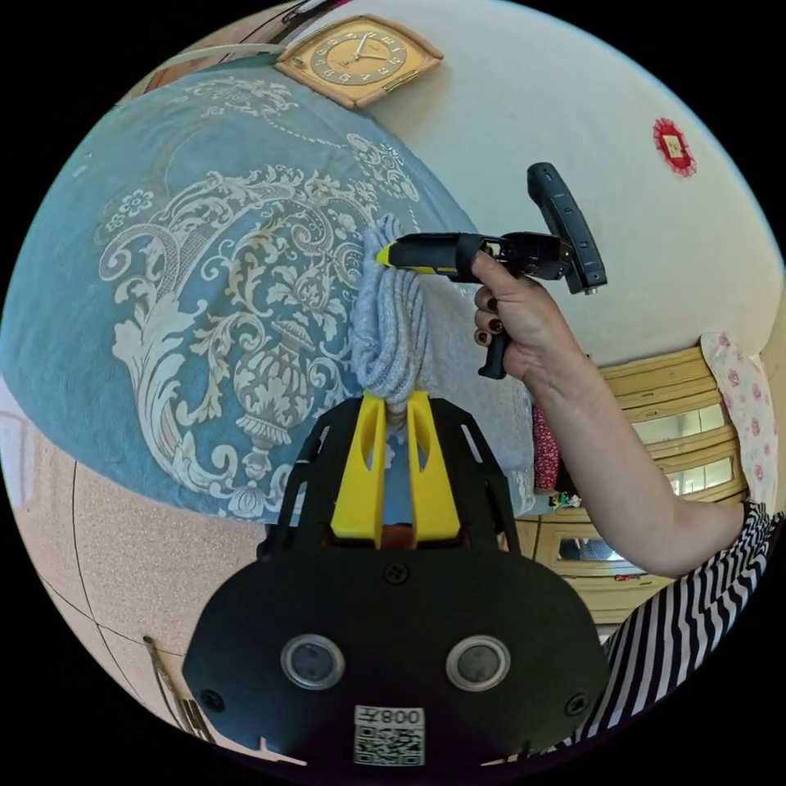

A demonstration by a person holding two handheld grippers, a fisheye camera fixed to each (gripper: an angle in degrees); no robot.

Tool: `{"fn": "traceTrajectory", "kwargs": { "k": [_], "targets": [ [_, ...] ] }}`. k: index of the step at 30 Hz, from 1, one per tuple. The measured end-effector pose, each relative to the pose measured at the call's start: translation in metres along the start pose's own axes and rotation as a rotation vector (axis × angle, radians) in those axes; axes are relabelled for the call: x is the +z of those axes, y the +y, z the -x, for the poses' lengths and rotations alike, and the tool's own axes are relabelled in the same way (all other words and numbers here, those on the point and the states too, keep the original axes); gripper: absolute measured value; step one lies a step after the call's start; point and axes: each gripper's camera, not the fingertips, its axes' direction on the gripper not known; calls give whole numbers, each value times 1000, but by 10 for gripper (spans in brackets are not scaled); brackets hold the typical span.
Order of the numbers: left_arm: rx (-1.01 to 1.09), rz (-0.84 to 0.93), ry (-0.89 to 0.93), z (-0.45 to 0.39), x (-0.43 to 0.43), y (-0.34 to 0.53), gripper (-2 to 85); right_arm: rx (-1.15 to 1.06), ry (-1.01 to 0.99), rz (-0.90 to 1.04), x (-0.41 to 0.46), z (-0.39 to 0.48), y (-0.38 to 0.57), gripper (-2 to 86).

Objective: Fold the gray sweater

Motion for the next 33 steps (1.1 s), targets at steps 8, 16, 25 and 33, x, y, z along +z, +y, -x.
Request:
{"fn": "traceTrajectory", "kwargs": {
  "k": [8, 16, 25, 33],
  "targets": [
    [209, -20, -6, -46, 28, 45, 44, 72, -260, -156, -55, -82, 54, 37],
    [582, 38, 57, -138, 85, 88, 36, 192, -471, -318, -114, -213, 160, 34],
    [779, 207, 86, -218, 220, 151, 28, 352, -552, -326, -99, -345, 260, 37],
    [873, 356, -49, -247, 329, 207, 24, 403, -612, -281, -62, -416, 305, 40]
  ]
}}
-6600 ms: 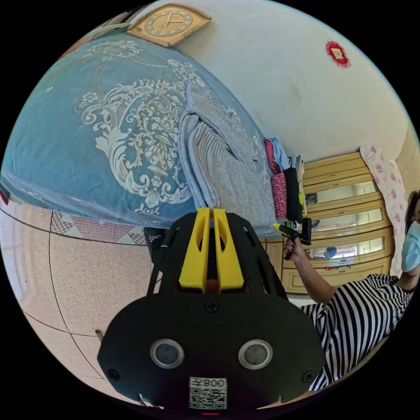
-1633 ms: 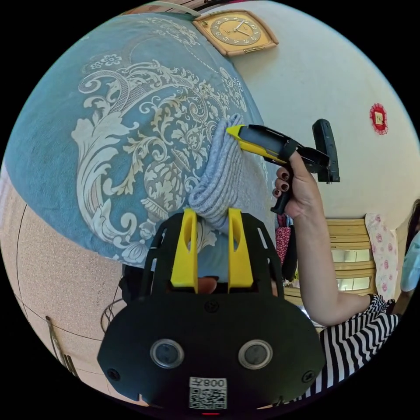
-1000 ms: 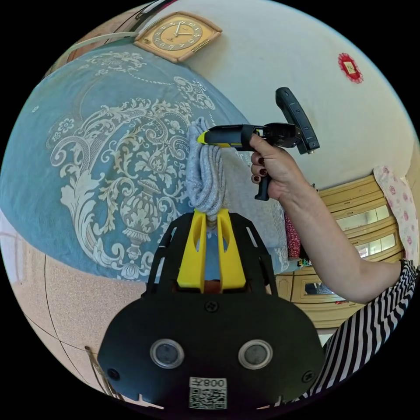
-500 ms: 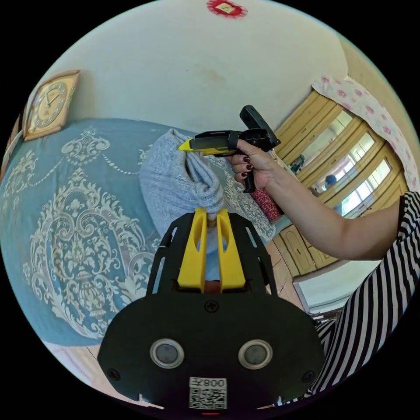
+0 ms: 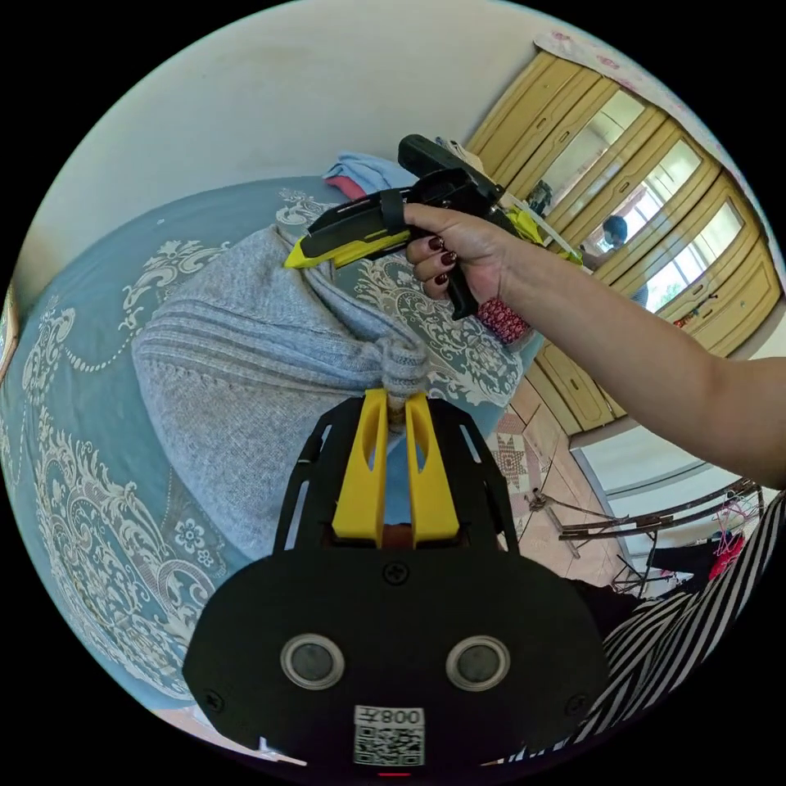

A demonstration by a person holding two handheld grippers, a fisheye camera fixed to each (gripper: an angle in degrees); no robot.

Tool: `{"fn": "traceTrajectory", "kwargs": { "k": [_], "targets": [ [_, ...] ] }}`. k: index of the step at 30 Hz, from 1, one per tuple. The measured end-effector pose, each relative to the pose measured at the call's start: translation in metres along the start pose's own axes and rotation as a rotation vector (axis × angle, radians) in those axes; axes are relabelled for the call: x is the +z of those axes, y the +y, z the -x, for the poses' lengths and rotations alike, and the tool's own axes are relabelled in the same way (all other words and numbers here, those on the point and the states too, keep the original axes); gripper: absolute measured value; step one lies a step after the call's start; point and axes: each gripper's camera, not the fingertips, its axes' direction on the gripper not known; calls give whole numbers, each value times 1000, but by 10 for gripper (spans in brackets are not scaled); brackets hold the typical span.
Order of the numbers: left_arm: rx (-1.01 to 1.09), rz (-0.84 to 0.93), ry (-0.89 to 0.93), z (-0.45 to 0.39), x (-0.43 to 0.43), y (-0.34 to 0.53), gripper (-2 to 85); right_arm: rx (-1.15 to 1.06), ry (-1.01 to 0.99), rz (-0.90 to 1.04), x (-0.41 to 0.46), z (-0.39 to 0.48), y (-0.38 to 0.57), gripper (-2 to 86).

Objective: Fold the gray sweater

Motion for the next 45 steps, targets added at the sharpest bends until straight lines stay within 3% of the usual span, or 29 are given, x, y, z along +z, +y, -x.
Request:
{"fn": "traceTrajectory", "kwargs": {
  "k": [6, 12, 17, 20, 26, 29, 31, 32, 38, 41, 45],
  "targets": [
    [69, 95, -108, -30, 61, -9, 26, 91, -121, -46, -19, -65, 23, 41],
    [183, 126, -277, -58, 91, -10, 35, -27, 8, -206, -58, -37, 58, 10],
    [275, 139, -387, -69, 105, -11, 36, -125, 204, 95, 14, -31, 60, 0],
    [274, 70, -428, -66, 83, -8, 28, -49, 32, 21, 4, -61, 66, 0],
    [52, -159, -229, 1, 13, 15, 7, -56, 50, 31, -4, -76, 79, 0],
    [-193, -94, -110, 67, 21, 19, 3, -75, 58, 0, -12, -73, 83, 0],
    [-232, 12, 1, 98, 45, 21, 2, -103, 58, -36, -18, -66, 82, 0],
    [-239, -35, 48, 109, 44, 24, 2, -120, 67, -57, -20, -63, 78, 0],
    [-168, -23, -53, 122, 27, 9, 3, -68, 247, -66, -7, -84, 39, 2],
    [-182, -47, -46, 138, 17, 6, 6, -14, 132, -33, -2, -111, 35, 4],
    [-213, -57, 19, 165, -7, -3, 15, -42, 166, -66, -22, -110, 53, 14]
  ]
}}
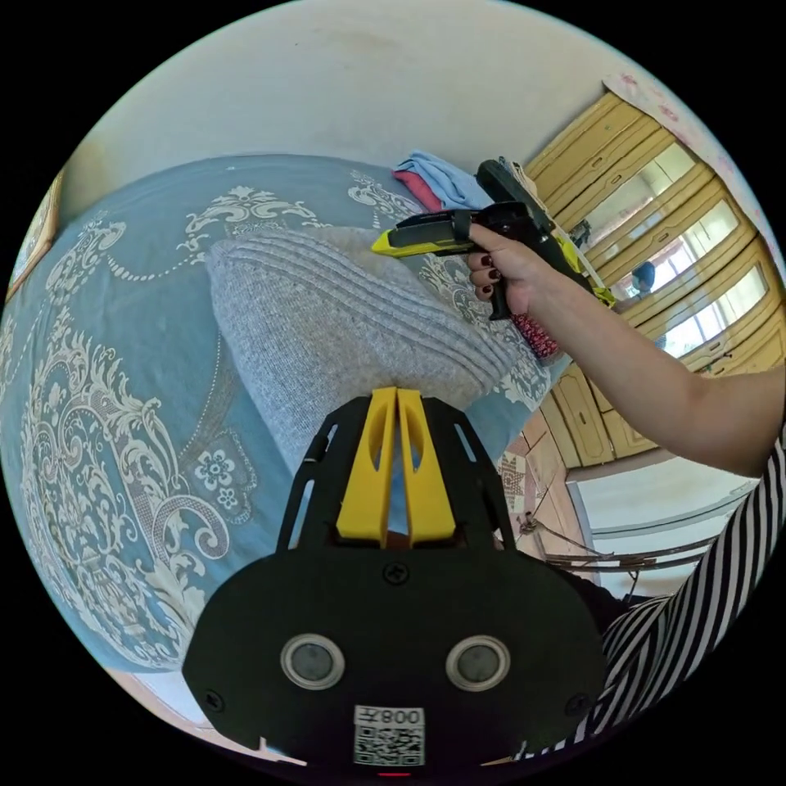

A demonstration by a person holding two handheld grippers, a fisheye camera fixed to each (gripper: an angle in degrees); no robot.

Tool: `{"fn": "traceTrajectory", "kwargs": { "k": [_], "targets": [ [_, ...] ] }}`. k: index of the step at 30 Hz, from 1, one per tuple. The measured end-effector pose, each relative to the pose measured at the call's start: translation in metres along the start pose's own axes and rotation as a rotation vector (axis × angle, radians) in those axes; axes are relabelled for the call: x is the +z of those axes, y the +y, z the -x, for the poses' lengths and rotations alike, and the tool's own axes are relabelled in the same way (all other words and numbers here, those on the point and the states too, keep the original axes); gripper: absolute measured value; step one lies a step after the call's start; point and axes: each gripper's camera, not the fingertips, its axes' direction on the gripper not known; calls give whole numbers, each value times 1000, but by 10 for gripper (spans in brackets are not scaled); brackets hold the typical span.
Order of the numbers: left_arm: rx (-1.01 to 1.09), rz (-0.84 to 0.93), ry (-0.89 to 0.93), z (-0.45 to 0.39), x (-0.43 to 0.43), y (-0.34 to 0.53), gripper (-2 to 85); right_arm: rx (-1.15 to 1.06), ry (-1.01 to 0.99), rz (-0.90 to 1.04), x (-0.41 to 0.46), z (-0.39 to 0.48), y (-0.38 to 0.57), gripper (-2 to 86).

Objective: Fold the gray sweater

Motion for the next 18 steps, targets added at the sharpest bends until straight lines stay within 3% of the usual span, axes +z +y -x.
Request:
{"fn": "traceTrajectory", "kwargs": {
  "k": [5, 11, 18],
  "targets": [
    [-219, -152, 175, 71, -63, 0, 100, 29, -95, -86, -40, -13, 54, 104],
    [-565, -137, 473, 172, -60, 12, 210, 199, -223, -38, -29, -51, 116, 168],
    [-613, -91, 666, 203, -41, -18, 216, 316, -289, 1, -15, -89, 144, 176]
  ]
}}
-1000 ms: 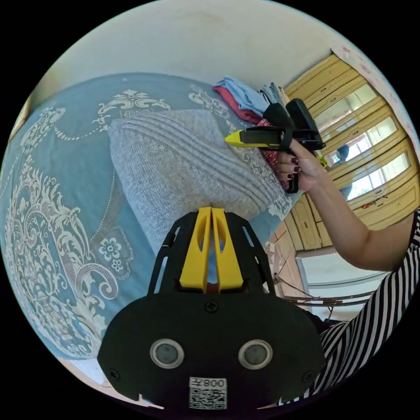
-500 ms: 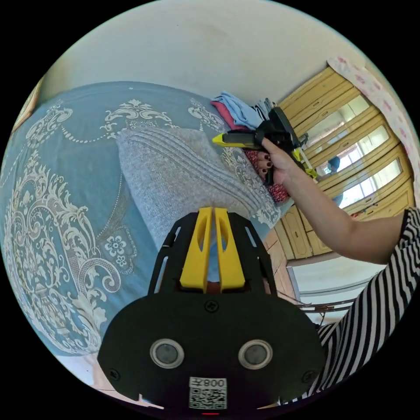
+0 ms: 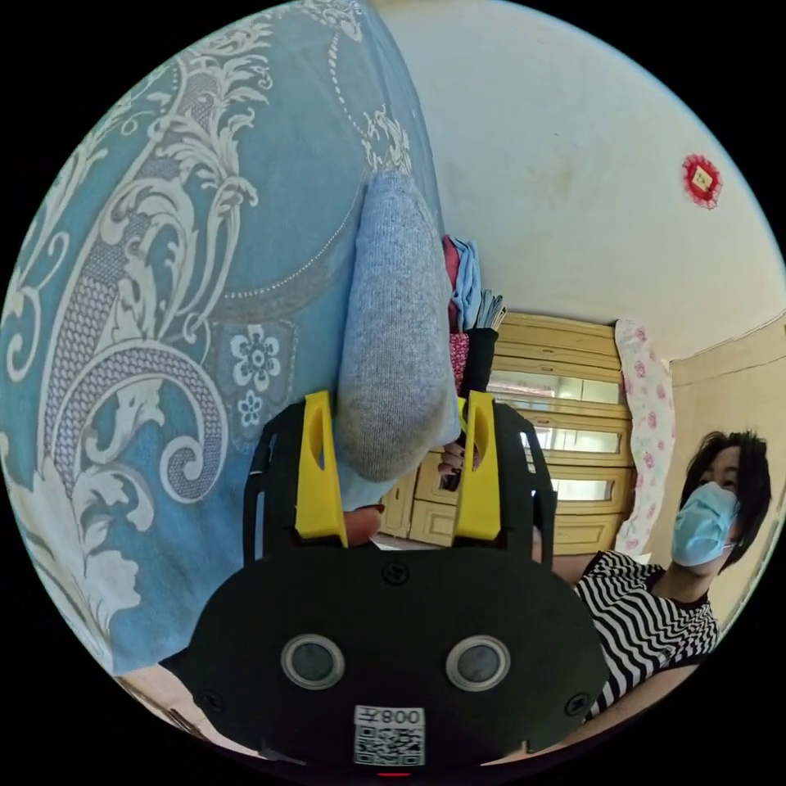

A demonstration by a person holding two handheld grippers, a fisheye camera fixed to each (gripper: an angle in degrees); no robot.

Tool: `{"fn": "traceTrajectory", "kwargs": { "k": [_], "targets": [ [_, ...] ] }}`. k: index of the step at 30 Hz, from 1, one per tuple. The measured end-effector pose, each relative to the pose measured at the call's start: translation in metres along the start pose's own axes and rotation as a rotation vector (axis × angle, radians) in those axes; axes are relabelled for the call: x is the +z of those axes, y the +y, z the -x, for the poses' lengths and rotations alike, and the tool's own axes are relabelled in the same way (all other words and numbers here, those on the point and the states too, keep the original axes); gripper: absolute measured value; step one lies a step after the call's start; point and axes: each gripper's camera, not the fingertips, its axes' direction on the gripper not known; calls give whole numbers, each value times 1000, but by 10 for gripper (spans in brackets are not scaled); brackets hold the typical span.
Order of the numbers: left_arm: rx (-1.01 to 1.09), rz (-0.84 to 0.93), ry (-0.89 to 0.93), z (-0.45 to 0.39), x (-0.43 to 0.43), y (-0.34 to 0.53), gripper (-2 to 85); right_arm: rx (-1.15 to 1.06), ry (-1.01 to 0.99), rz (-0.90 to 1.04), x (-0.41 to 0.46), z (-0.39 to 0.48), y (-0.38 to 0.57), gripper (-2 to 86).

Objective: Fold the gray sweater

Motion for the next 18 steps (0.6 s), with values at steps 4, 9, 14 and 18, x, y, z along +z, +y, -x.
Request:
{"fn": "traceTrajectory", "kwargs": {
  "k": [4, 9, 14, 18],
  "targets": [
    [25, 64, -110, -13, 3, -21, 193, 28, -42, 28, -2, -16, 1, 175],
    [2, 127, -97, -12, 5, -47, 163, 54, -162, 44, -4, -42, -1, 143],
    [6, 111, -36, -22, 5, -49, 139, 92, -251, 18, -21, -57, 22, 94],
    [13, 144, -48, -36, 6, -34, 135, 96, -217, 69, -33, -54, 45, 85]
  ]
}}
